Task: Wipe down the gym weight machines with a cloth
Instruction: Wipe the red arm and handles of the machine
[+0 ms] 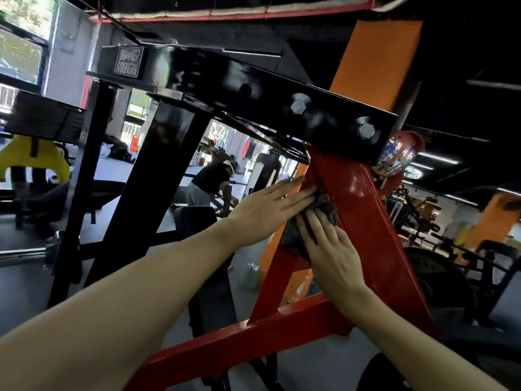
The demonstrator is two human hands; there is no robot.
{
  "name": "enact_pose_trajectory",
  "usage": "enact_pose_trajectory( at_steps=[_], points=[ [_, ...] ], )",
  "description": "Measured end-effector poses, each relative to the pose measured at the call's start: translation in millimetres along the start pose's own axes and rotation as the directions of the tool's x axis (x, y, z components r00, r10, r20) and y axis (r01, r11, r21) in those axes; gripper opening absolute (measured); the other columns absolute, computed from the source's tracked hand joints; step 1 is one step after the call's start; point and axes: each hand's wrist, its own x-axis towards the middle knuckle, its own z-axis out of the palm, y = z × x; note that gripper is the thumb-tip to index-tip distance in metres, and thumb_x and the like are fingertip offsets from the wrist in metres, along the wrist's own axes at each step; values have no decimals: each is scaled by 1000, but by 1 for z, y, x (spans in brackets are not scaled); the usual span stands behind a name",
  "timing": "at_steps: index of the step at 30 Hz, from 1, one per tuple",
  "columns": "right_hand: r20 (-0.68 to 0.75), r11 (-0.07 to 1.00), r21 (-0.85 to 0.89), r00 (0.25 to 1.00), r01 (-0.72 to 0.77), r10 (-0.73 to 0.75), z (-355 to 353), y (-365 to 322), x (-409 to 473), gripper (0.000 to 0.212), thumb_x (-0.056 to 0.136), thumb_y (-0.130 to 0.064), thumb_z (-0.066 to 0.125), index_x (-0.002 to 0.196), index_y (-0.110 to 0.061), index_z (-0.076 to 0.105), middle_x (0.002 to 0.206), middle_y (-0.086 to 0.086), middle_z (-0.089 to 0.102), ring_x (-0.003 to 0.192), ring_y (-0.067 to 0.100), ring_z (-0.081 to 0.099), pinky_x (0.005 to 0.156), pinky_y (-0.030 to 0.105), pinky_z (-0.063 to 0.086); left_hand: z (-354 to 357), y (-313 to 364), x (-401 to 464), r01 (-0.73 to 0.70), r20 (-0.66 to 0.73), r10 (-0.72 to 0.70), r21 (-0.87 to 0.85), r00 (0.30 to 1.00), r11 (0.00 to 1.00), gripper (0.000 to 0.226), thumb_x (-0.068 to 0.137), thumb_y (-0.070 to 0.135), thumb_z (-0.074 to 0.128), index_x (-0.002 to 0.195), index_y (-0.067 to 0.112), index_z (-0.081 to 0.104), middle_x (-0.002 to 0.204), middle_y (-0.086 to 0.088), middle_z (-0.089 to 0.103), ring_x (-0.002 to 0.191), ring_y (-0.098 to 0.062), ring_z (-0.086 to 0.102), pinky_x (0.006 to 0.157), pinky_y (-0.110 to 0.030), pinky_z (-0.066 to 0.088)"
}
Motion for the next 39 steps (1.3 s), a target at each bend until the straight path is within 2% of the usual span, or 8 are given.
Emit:
enact_pose_trajectory(
  at_steps=[3, 6, 14, 21, 28, 33, 35, 39],
  points=[
    [67, 987, -39, 986, 155, -153, 7, -6, -24, 75, 80, -19, 72, 149, -5, 47, 149, 14, 47, 138, 31, 37, 110, 43, 43, 4, -6, -11, -63, 15, 64, -48, 998, 997, 84, 87, -11, 51, 161, 16, 22, 171, -2, 3, 157, -21, -7, 126, -32, -8],
    [143, 929, -111, 930, 354, -338, 5, -4, -34, 74, 82, -26, 68, 149, -7, 46, 148, 11, 49, 138, 30, 40, 118, 42, 26, 1, -4, -9, -57, -30, 54, -88, 998, 995, 78, 89, -10, 56, 158, 10, 26, 169, -5, 14, 157, -18, 2, 128, -34, 5],
    [-16, 997, -82, 1000, 9, -11, -20, 21, 17, 65, 92, -12, 41, 157, -12, 33, 160, 13, 36, 149, 29, 32, 123, 44, 19, -9, -19, 14, 48, -73, -43, 60, 996, 997, 90, 89, 5, 66, 161, 6, 13, 170, -11, 6, 157, -23, 3, 128, -37, 8],
    [238, 898, -67, 882, 434, -408, 15, -18, -47, 66, 82, -16, 60, 147, -11, 49, 147, 9, 55, 137, 27, 51, 124, 42, 9, -8, -10, 8, 74, -1, -74, 62, 997, 995, 77, 100, 13, 54, 161, 3, 7, 170, -13, 0, 157, -27, -2, 128, -42, 9],
    [-25, 993, -59, 994, 105, -107, -17, 25, 8, 53, 99, -13, 31, 149, -8, 47, 152, 16, 48, 143, 32, 43, 124, 44, 23, -4, -6, 6, 124, -10, -123, 29, 992, 992, 87, 94, 10, 64, 162, 5, 8, 170, -10, 0, 157, -26, -2, 128, -40, 7],
    [37, 964, 44, 964, 263, -265, 11, -17, -40, 54, 94, -14, 34, 142, -6, 56, 144, 17, 56, 135, 32, 53, 125, 39, 9, 16, 25, -41, 177, 80, -170, -92, 982, 980, 77, 94, -3, 32, 161, 6, -6, 169, -10, -13, 156, -23, -14, 128, -36, -3],
    [99, 953, 77, 949, 294, -300, 18, -32, -61, 55, 93, -18, 33, 139, -7, 60, 141, 14, 59, 132, 29, 56, 124, 38, 4, 36, 60, -87, 301, 197, -257, -242, 946, 923, 81, 95, -4, 36, 160, 10, -10, 169, -7, -16, 156, -21, -13, 127, -34, -4],
    [124, 918, 182, 918, 351, -376, 30, -48, -90, 55, 91, -19, 34, 137, -7, 61, 142, 11, 59, 132, 28, 56, 122, 40, 22, 55, 135, -170, 707, 630, -362, -463, 687, 534, 87, 94, -4, 50, 163, 16, -1, 168, 4, -14, 157, -22, -2, 127, -39, 12]
  ],
)
